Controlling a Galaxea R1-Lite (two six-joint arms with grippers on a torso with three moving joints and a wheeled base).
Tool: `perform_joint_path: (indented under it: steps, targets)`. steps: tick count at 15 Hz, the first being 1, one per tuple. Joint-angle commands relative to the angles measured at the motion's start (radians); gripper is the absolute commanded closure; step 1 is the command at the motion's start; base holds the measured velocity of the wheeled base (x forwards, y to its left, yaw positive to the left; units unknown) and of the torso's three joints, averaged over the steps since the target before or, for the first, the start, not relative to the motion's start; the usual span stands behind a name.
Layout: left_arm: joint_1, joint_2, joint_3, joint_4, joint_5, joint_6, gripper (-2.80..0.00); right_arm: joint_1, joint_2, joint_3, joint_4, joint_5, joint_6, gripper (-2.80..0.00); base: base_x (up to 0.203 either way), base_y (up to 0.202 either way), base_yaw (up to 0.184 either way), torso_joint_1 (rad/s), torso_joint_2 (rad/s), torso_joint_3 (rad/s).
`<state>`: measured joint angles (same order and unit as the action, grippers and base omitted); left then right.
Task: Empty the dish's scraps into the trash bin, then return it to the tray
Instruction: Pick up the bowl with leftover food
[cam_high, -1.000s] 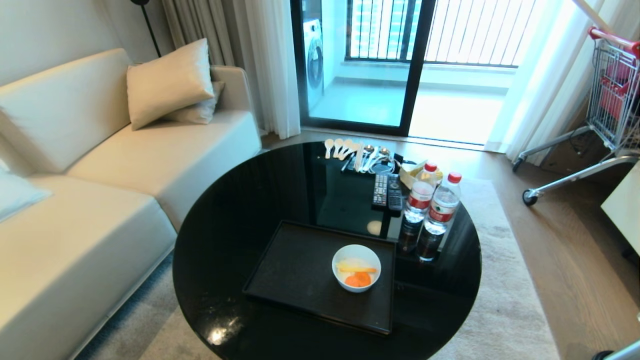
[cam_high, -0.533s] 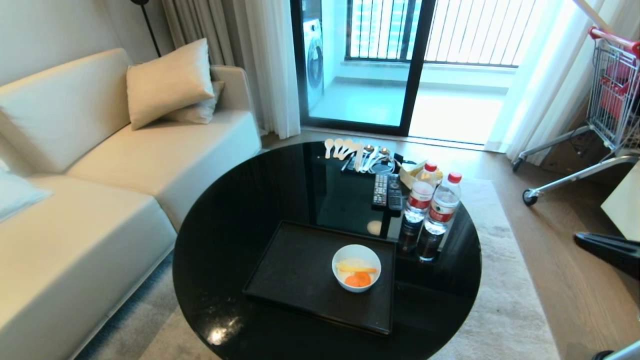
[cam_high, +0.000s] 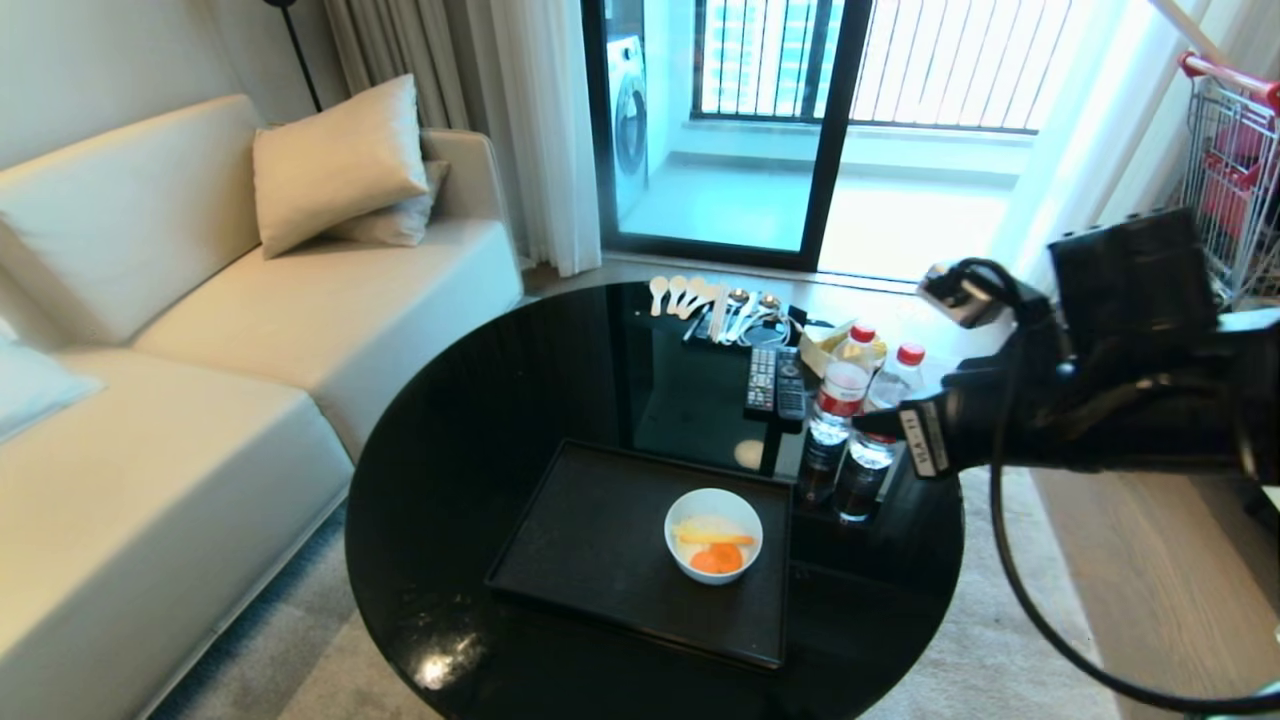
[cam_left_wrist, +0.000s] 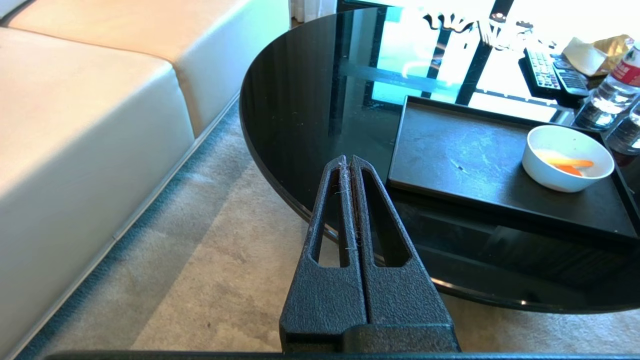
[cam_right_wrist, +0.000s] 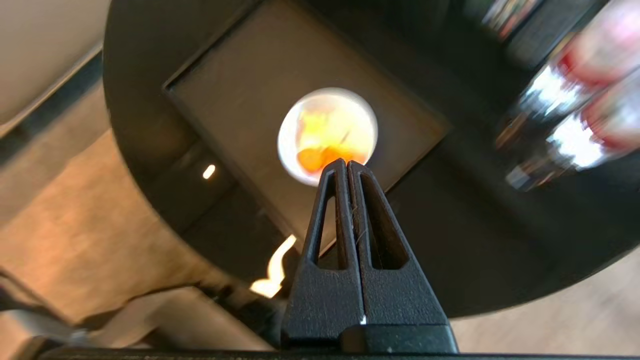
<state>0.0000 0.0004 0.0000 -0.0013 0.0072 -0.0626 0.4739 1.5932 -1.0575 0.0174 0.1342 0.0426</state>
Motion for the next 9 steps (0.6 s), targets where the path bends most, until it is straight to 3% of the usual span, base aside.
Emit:
perform_joint_path:
  steps: [1,5,9]
  targets:
    - [0.000,0.000,0.000,0.000,0.000,-0.002,0.00,0.052,0.165,-0.114,0.092,-0.046,0.144,0.00,0.000,0.000,0.000,0.000,0.00,0.000]
    - [0.000,0.000,0.000,0.000,0.000,-0.002,0.00,0.128,0.387,-0.326,0.247,-0.161,0.436,0.00,0.000,0.000,0.000,0.000,0.00,0.000]
    - [0.000,0.000,0.000,0.000,0.000,-0.002,0.00,0.153,0.515,-0.381,0.283,-0.234,0.519,0.00,0.000,0.000,0.000,0.000,0.00,0.000]
